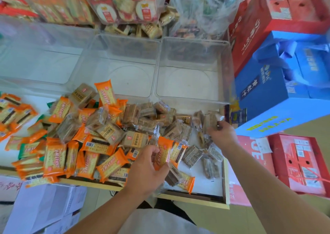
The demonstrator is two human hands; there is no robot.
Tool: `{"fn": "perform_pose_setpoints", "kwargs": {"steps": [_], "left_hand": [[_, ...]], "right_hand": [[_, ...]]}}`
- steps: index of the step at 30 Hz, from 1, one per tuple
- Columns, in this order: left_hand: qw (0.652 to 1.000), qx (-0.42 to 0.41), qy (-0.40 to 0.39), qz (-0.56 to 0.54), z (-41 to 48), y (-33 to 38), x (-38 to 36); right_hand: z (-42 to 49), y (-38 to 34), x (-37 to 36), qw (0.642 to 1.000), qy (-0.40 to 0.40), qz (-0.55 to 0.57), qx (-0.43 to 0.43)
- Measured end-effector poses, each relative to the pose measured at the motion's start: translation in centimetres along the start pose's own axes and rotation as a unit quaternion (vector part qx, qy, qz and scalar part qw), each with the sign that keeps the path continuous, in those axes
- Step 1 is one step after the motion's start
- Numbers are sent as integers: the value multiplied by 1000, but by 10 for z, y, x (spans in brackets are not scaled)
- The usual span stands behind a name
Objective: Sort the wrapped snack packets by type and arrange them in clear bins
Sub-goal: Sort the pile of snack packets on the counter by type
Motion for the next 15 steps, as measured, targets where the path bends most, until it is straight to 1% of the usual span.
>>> {"fn": "perform_pose_setpoints", "kwargs": {"steps": [1,2,3,4,5,6,8,9,11,13,15], "left_hand": [[1000,4,2,0,-2,-2,2],[1000,8,2,2,-5,-4,5],[1000,10,4,3,-9,-5,8],[1000,13,3,7,-12,-8,12],[1000,16,2,12,-17,-10,15],[1000,22,3,18,-22,-12,19],[999,34,5,23,-33,-19,24],[999,43,8,23,-38,-23,25],[997,63,9,39,-48,-34,26],[994,77,-6,72,-55,-46,21],[992,90,-22,89,-60,-57,15]], "right_hand": [[0,1,2,999,8,-44,18],[-2,0,8,995,34,-78,45],[-10,-4,16,991,69,-83,85],[-24,-10,24,983,106,-63,133],[-43,-13,28,975,126,-35,179],[-63,-10,24,972,112,-11,205],[-103,9,-5,980,7,-1,201],[-118,25,-27,979,-51,-39,192],[-133,59,-67,960,-135,-176,173],[-134,83,-89,932,-164,-269,176],[-132,88,-99,906,-159,-324,220]]}}
Point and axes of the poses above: each hand's wrist, its own z-axis towards the middle knuckle, its own x-axis out of the back of the hand, y = z × x, the point moved 7 cm from there along z, towards the middle knuckle, and after that the axes turned 6 degrees about y, right-handed, at the moved point
